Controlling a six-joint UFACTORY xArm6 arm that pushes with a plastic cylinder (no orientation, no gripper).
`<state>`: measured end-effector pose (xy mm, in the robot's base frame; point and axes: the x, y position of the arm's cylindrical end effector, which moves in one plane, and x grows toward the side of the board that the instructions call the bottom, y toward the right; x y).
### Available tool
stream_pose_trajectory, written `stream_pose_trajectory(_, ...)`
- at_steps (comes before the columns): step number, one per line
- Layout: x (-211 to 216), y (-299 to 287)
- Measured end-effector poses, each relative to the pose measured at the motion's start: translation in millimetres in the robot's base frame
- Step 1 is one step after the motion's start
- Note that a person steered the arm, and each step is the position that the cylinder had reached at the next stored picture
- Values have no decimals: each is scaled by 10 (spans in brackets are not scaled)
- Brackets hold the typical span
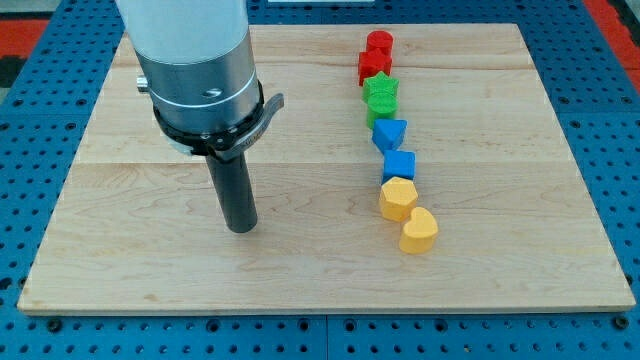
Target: Move the yellow blocks to the center left
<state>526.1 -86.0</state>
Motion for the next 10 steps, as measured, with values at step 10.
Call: stream_pose_trajectory(10, -148, 1548)
